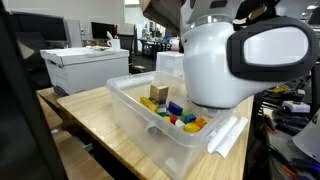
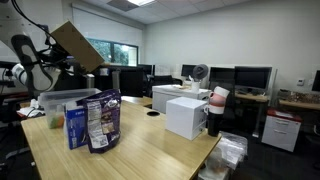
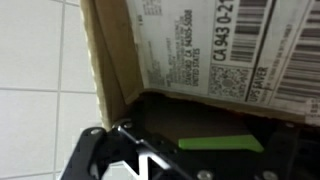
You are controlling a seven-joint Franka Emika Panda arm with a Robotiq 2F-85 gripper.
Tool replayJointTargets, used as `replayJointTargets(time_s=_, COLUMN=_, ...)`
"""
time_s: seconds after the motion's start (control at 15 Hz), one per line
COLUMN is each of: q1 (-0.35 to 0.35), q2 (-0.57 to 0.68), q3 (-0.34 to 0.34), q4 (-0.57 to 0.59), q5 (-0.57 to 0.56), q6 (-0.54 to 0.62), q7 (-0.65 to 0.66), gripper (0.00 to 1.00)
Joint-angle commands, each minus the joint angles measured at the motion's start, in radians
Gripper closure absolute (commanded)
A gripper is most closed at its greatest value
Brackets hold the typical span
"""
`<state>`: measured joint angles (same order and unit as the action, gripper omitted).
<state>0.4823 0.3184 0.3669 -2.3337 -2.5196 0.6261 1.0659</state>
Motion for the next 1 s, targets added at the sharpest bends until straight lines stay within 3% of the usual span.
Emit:
replayJointTargets(time_s=0.0, q1=-0.024, q2=0.005, q3=-0.006, q4=0.025, q5=-0.037, q6=-0.035, q7=0.048, gripper=0.00)
replayJointTargets(time_s=0.93, q1=-0.055, q2=0.005, q3=0.020, q4=0.190, q5=0.044, q6=-0.049, q7=0.181, gripper=0.00)
